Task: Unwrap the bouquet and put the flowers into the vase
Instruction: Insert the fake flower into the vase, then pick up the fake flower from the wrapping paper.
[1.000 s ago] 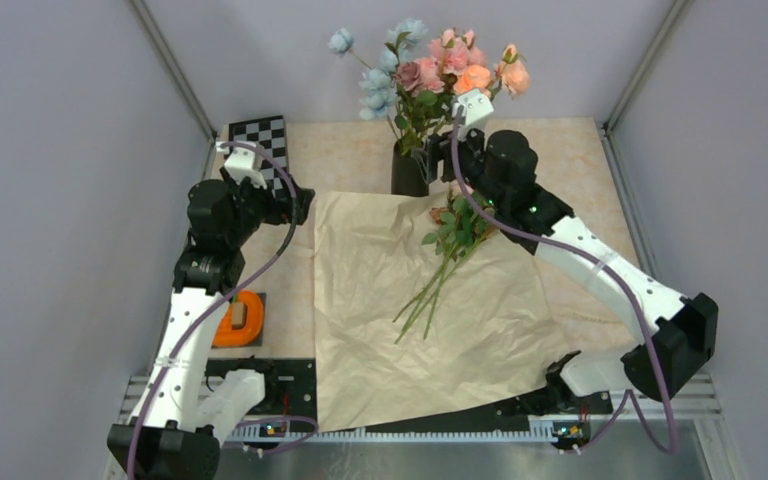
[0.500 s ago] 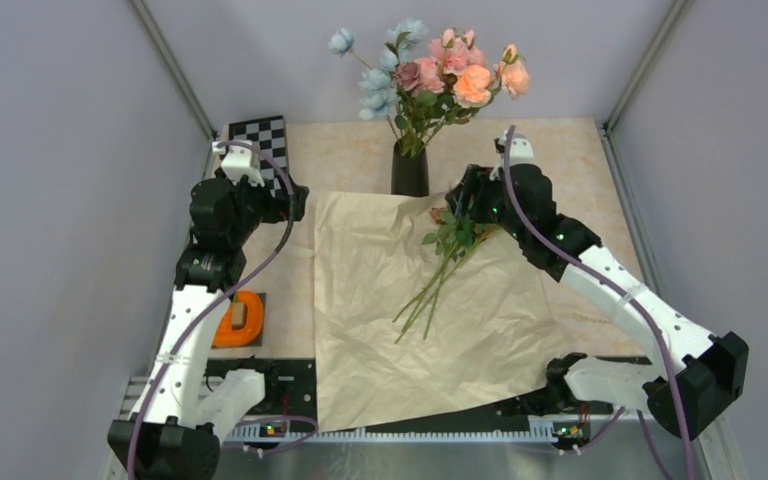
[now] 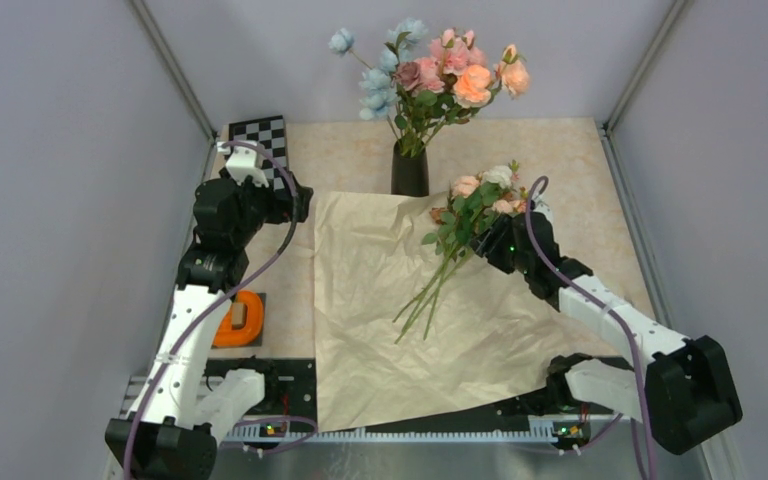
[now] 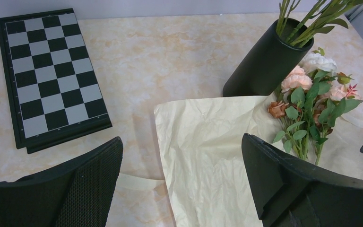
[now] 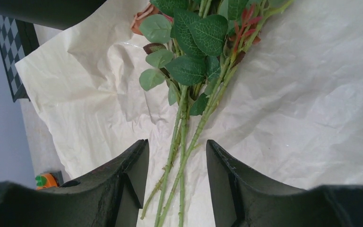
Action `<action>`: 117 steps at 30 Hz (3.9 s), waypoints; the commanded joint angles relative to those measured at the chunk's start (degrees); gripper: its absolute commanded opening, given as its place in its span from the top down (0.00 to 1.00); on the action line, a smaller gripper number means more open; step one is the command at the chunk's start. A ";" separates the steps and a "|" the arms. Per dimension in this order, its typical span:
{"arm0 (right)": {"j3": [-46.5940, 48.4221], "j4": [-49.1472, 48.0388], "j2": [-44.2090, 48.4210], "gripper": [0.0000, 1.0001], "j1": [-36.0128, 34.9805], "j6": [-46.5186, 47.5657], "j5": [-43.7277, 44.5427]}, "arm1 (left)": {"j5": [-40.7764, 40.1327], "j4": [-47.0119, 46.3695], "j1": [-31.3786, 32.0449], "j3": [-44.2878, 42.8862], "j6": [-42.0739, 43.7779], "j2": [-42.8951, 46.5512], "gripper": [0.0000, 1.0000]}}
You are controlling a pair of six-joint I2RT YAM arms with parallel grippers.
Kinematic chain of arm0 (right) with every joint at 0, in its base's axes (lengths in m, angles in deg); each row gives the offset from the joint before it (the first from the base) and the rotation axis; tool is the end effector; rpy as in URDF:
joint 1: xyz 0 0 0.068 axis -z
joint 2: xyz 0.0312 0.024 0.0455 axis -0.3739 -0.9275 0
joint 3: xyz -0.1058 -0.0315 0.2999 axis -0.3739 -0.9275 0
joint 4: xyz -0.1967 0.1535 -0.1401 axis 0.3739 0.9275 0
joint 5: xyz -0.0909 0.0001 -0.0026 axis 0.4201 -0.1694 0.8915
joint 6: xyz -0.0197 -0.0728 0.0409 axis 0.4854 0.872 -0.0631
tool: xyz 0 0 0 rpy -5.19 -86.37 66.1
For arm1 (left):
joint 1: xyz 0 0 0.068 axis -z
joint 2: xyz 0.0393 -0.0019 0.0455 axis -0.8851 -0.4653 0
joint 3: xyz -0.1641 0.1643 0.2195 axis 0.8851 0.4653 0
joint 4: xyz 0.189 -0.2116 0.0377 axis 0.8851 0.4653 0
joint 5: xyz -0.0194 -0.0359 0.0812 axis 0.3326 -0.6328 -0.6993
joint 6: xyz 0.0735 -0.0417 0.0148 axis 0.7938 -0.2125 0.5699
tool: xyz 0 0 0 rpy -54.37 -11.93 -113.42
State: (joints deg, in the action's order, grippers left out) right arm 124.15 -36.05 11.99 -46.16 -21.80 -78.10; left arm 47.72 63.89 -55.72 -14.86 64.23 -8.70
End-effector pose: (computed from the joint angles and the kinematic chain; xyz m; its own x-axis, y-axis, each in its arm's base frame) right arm 0.2447 0.1045 0.2386 -0.6118 0.5485 -0.5700 0.1557 0.7900 0.5931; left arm 0.2454 -0.0421 0.4000 -0.2497 -0.1204 -0.9608 0.2559 0.9488 -0.1853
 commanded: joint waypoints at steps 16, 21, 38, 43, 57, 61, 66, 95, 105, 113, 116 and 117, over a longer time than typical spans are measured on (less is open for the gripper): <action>-6.44 -23.08 -13.61 0.57 -0.01 -7.37 -5.73 | 0.01 -1.98 0.84 0.14 -0.65 -0.37 0.01; -6.47 -25.47 -17.67 0.58 -0.60 -8.00 -5.32 | 0.05 -1.98 0.88 0.14 -0.74 -0.52 0.01; -6.71 -28.41 -22.77 0.63 -2.66 -10.03 2.32 | -0.31 -1.81 0.84 0.05 -0.56 -0.37 0.01; -6.76 -28.92 -23.95 0.64 -2.66 -10.57 3.80 | -0.40 -1.78 0.84 0.05 -0.49 -0.30 0.01; -7.65 -26.99 -20.94 0.94 -2.27 -11.20 6.55 | -0.75 -1.81 1.01 0.03 -0.39 0.20 0.01; -8.54 -23.98 -16.24 1.00 -2.17 -12.00 9.35 | -0.83 -1.73 1.23 0.05 -0.30 0.32 0.01; -10.69 -18.13 -7.90 1.00 -1.77 -14.79 14.32 | -1.01 -1.67 1.43 0.04 -0.21 0.50 0.01; 7.54 -10.09 31.36 1.00 -1.63 27.41 5.07 | 19.81 -17.95 11.73 -0.22 -26.78 -3.52 0.01; 17.82 -21.56 18.13 1.00 -4.78 29.96 -20.77 | 22.65 -34.78 26.14 -6.94 -39.12 -9.68 0.01; 25.32 -19.44 6.79 1.00 -13.22 32.57 -29.43 | 23.25 -38.30 28.26 -9.60 -38.84 -10.83 0.01; 27.37 -18.71 4.15 1.00 -15.48 32.61 -31.83 | 23.29 -37.74 28.34 -9.77 -38.40 -11.39 0.01; 28.11 -18.47 3.37 1.00 -15.97 32.63 -32.73 | 23.48 -37.55 28.33 -9.70 -38.36 -11.57 0.01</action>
State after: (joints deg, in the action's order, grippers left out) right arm 146.97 -52.77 17.09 -59.78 9.32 -104.72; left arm 70.37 29.51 -27.64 -22.62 26.04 -19.49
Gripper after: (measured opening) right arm 0.044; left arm 0.986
